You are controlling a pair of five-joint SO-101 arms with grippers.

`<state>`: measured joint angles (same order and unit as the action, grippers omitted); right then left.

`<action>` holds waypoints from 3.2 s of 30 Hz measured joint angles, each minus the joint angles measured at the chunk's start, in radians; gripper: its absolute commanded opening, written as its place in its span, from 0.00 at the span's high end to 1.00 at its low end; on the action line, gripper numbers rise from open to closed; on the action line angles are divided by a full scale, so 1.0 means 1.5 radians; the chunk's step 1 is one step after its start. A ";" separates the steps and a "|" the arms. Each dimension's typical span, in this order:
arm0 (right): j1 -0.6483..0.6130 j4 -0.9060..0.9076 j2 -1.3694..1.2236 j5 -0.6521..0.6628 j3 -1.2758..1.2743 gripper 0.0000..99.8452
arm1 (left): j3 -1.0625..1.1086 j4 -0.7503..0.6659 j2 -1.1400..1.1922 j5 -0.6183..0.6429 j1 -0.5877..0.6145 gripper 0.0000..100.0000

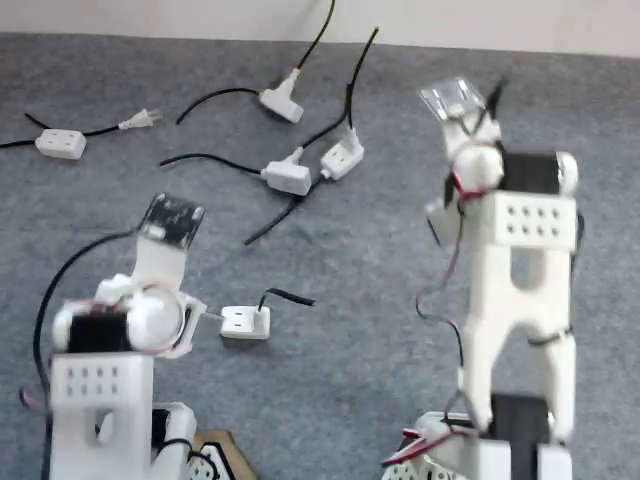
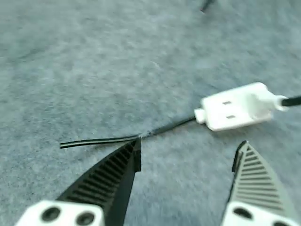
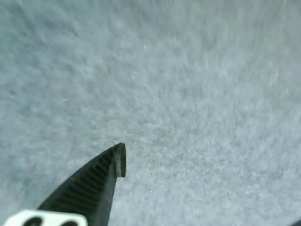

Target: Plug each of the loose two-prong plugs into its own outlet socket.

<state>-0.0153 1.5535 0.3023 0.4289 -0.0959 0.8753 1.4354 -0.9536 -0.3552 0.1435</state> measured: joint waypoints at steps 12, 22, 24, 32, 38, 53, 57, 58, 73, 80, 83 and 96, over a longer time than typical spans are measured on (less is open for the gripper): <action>0.019 -0.306 0.353 -0.035 -0.660 0.45 | -0.132 0.102 0.059 -0.014 -0.197 0.68; 0.047 -0.316 0.371 -0.037 -0.691 0.45 | 0.040 0.027 -0.044 -0.077 -0.269 0.68; 0.047 -0.316 0.371 -0.037 -0.691 0.45 | 0.054 -0.006 -0.033 -0.092 -0.269 0.68; 0.047 -0.316 0.371 -0.037 -0.693 0.45 | 0.057 -0.093 0.042 -0.107 -0.269 0.68; 0.044 -0.316 0.371 -0.037 -0.700 0.45 | 0.057 -0.151 0.049 -0.107 -0.275 0.78; 0.021 -0.330 0.371 -0.037 -0.717 0.45 | 0.061 -0.232 0.049 -0.107 -0.277 0.92; 0.021 -0.330 0.371 -0.037 -0.717 0.45 | 0.068 -0.294 0.049 -0.107 -0.277 0.93; 0.021 -0.330 0.371 -0.037 -0.717 0.45 | 0.070 -0.318 0.052 -0.107 -0.277 0.93; 0.021 -0.330 0.371 -0.037 -0.717 0.45 | -0.004 -0.426 0.338 -0.080 -0.221 0.74; 0.021 -0.330 0.371 -0.037 -0.717 0.45 | -0.063 -0.488 0.495 -0.079 -0.171 0.74; 0.021 -0.330 0.371 -0.037 -0.717 0.45 | -0.107 -0.495 0.569 -0.078 -0.165 0.74; 0.021 -0.330 0.371 -0.037 -0.717 0.45 | -0.181 -0.496 0.672 -0.030 -0.167 0.98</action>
<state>0.0169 1.0579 0.8592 0.3736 -1.1715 0.6038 0.6912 0.0545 -0.3997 -0.1066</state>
